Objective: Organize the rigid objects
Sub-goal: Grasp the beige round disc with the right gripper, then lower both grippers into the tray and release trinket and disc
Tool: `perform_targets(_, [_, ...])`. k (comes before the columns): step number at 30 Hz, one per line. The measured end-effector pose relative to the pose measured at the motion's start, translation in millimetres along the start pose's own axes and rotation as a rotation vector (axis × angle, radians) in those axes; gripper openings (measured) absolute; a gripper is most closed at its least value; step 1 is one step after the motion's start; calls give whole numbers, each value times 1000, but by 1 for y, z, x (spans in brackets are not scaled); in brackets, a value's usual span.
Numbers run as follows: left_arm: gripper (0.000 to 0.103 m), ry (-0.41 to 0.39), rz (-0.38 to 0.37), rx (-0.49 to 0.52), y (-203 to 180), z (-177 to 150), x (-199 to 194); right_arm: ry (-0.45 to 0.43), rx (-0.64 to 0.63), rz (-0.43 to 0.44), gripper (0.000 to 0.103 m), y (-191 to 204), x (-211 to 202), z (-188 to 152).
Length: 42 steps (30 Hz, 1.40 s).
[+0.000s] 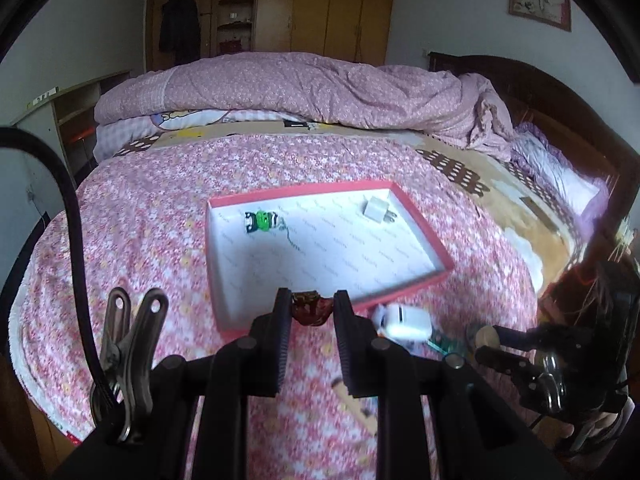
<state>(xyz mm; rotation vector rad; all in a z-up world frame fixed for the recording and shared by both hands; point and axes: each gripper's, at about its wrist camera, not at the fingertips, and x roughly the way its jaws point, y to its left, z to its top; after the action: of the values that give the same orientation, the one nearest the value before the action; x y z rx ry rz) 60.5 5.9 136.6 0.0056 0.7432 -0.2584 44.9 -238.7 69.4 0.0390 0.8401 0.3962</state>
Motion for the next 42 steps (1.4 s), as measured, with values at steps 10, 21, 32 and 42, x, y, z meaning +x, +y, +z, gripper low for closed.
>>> perform_targets(10, [22,44,69,-41,17,11,47,9,30,-13,32,-15,22,34])
perform_targets(21, [22,91,69,-51,19,22,93,5,-1,-34,32,-17,46,75])
perform_targets(32, [22,104,99,-34,23,33,126,43,0,-28,32,-24,85,93])
perform_targets(42, [23,109,146,-39,32,43,156,58,-9,-67,32,-29,105,101])
